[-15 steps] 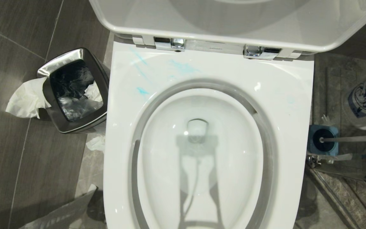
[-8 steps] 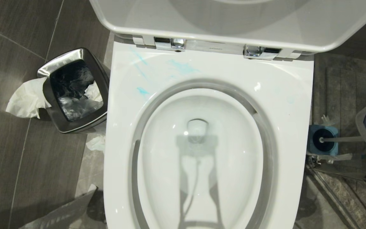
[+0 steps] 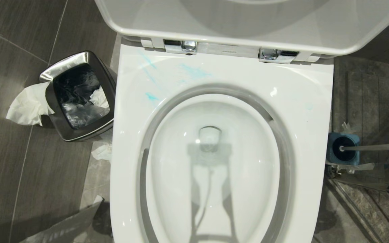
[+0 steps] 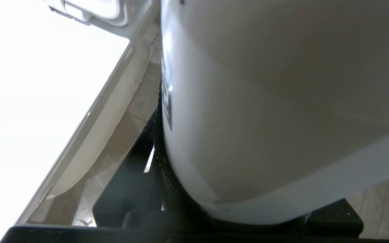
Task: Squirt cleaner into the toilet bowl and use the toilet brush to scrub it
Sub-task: Pour in the cleaning agent
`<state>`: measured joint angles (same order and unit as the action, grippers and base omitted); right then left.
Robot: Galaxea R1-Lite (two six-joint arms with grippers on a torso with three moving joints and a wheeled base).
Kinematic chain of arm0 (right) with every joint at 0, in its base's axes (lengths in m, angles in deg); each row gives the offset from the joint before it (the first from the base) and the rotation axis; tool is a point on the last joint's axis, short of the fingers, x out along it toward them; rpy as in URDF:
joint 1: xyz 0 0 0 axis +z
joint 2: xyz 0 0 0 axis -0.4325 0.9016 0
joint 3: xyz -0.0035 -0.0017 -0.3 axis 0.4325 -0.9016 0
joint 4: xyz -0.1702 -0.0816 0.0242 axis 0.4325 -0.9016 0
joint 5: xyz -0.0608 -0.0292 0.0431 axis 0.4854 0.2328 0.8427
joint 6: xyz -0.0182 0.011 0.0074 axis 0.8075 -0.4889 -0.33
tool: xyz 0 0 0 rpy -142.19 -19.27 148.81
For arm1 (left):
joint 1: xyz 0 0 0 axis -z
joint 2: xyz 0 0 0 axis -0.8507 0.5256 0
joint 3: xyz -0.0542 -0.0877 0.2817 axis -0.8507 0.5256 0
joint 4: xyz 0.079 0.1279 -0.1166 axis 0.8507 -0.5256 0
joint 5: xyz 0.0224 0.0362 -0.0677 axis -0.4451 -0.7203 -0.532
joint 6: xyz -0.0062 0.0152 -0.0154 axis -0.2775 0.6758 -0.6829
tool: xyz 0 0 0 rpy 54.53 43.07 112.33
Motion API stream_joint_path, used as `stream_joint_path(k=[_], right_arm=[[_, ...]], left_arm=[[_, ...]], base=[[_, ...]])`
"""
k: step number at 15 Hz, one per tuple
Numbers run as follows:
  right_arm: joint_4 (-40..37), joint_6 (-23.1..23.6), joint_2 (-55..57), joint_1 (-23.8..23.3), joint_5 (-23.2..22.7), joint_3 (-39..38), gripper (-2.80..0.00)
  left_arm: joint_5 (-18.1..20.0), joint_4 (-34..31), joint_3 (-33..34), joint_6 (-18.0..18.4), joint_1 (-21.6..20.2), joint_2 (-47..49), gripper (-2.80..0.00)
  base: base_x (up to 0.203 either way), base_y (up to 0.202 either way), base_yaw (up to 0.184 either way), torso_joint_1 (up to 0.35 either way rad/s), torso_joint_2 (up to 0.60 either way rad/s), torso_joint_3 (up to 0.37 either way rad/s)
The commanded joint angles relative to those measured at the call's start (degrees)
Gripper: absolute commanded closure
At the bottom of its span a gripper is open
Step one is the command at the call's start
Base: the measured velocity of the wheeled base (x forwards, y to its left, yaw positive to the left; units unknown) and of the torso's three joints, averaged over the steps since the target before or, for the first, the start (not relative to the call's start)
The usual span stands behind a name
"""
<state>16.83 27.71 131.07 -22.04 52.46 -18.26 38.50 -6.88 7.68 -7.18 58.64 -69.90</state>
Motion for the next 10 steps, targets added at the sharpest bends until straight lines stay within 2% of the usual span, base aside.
stream_joint_path(k=[1,10], right_arm=[[0.1,0.1,0.4,0.0,0.0,1.3,0.0],[0.1,0.4,0.4,-0.1,0.9,3.2,0.0]], left_arm=[[0.0,0.0,0.0,0.0,0.0,0.1,0.0],[0.0,0.0,0.0,0.0,0.0,0.1,0.0]], base=[[0.0,0.0,0.0,0.0,0.0,0.0],[0.0,0.0,0.0,0.0,0.0,0.0]])
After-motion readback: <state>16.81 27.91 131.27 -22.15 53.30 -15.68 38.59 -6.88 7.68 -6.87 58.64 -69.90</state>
